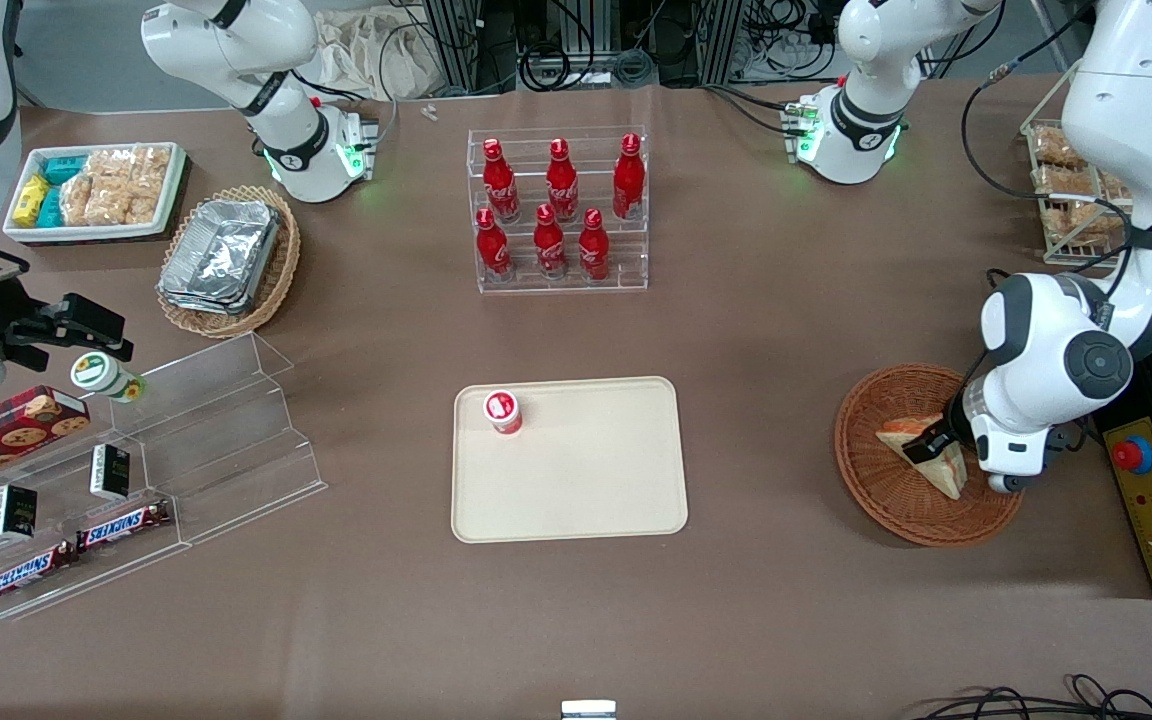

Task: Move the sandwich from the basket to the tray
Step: 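Lower the left gripper around the wrapped sandwich and close it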

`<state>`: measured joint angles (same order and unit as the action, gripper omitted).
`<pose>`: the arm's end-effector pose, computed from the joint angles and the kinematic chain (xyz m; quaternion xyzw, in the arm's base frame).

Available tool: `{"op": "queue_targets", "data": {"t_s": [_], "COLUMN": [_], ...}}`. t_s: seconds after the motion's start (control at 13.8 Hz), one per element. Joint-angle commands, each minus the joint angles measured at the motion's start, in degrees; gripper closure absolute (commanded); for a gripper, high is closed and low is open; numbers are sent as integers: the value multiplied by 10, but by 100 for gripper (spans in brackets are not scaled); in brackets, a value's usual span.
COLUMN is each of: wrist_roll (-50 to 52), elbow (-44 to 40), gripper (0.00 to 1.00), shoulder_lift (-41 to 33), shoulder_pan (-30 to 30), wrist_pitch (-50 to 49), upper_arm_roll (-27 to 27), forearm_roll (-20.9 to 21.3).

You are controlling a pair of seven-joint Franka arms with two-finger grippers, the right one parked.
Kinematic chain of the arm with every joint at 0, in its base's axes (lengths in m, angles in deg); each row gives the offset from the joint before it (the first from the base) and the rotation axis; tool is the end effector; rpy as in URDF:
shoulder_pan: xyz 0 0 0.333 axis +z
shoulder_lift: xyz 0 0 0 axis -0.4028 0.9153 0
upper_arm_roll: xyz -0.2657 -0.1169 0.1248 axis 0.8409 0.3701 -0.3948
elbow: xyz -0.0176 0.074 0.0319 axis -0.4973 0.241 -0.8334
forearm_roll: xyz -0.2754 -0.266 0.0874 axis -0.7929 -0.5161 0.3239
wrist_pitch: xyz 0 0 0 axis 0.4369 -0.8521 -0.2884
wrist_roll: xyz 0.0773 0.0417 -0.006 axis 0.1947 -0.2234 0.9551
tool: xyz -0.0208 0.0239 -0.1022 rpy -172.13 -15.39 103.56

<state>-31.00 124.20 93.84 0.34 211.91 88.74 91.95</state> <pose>0.6049 0.0134 0.2366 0.9418 0.3354 -0.0165 0.0147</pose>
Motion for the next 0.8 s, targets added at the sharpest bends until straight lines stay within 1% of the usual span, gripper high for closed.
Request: {"op": "queue_targets", "data": {"t_s": [0.0, 0.07, 0.15, 0.44, 0.58, 0.73], "wrist_roll": [36, 36, 38, 21, -10, -49], "elbow": [1, 0, -3, -16, -46, -101], "gripper": [64, 87, 100, 100, 100, 100], "shoulder_lift": [2, 2, 3, -4, -10, -27], "shoulder_pan": [2, 2, 1, 0, 1, -3], "wrist_pitch": [18, 17, 17, -12, -81, -177], "upper_arm_roll": [4, 4, 4, 5, 7, 21], "forearm_roll": [20, 21, 21, 21, 17, 14]}}
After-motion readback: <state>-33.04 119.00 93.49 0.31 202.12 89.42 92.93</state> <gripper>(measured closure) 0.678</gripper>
